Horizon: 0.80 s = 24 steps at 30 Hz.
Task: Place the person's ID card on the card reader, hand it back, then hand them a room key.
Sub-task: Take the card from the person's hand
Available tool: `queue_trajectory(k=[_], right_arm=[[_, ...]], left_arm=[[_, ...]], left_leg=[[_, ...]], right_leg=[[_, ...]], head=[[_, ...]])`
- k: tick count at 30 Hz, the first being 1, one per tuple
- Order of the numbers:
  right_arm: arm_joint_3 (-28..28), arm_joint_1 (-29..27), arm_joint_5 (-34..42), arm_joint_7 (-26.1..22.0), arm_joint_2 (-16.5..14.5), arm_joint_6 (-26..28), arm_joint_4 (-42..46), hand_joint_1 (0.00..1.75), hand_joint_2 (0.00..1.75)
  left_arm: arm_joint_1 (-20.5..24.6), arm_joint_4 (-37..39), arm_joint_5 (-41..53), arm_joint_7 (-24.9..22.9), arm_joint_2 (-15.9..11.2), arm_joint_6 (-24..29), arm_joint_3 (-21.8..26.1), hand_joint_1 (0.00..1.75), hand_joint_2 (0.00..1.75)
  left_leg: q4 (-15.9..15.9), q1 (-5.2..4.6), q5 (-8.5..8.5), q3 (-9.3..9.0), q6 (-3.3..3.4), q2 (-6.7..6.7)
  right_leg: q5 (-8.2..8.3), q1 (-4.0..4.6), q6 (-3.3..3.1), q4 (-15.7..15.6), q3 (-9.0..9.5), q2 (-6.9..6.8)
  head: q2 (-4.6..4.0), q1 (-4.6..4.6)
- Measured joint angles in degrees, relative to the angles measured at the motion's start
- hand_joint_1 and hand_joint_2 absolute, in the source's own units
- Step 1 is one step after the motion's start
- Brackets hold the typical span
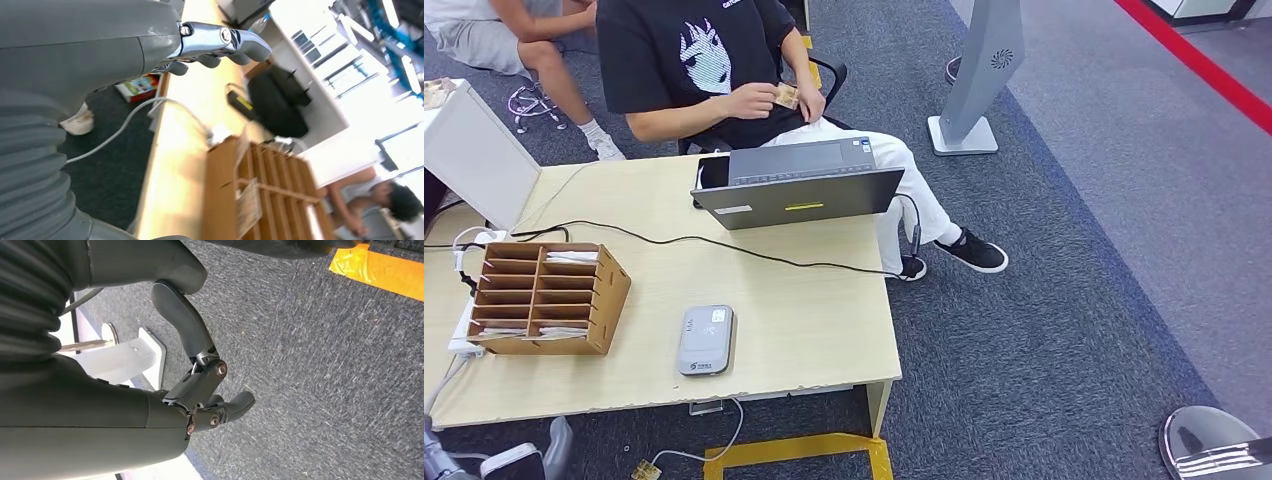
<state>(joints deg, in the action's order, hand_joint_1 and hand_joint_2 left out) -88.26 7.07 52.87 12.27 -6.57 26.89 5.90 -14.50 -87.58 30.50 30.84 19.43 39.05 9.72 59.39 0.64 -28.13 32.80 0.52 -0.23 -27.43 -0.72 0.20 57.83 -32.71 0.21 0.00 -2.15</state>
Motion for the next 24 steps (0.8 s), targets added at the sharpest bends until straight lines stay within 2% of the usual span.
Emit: queue_trajectory(k=[7,14,19,24], right_arm=[[0.0,0.2,-2.8,0.7,0.0,-0.4,0.0,0.0,1.75],[0.0,0.9,-6.1,1.8,0.0,-1.3,0.0,0.0,1.75],[0.0,1.2,-6.9,1.9,0.0,-1.4,0.0,0.0,1.75],[0.0,1.7,-9.3,2.3,0.0,-2.4,0.0,0.0,1.75]], left_arm=[[-0.1,-7.8,-0.9,0.2,-1.1,0.3,-0.4,0.0,1.75],[2.8,-11.2,2.8,-2.4,-5.7,0.0,-0.2,0.0,1.75],[4.7,-11.2,3.6,-2.9,-8.2,0.2,-0.1,0.0,1.75],[8.8,-8.8,4.9,-6.7,-11.6,-0.9,0.3,0.0,1.75]], left_leg=[[0.0,0.0,0.0,0.0,0.0,0.0],[0.0,0.01,0.03,-0.02,-0.03,0.0],[0.0,0.0,0.03,-0.02,-0.03,0.0],[0.0,0.0,0.04,-0.02,-0.04,-0.02]], right_leg=[[0.0,0.0,0.0,0.0,0.0,0.0],[0.0,0.0,-0.01,0.0,0.0,0.0],[0.0,0.0,-0.01,0.0,0.0,0.0],[0.01,0.0,-0.01,0.0,0.0,-0.01]], head=[[0.0,-0.01],[0.0,0.0],[0.0,-0.01],[0.0,-0.05]])
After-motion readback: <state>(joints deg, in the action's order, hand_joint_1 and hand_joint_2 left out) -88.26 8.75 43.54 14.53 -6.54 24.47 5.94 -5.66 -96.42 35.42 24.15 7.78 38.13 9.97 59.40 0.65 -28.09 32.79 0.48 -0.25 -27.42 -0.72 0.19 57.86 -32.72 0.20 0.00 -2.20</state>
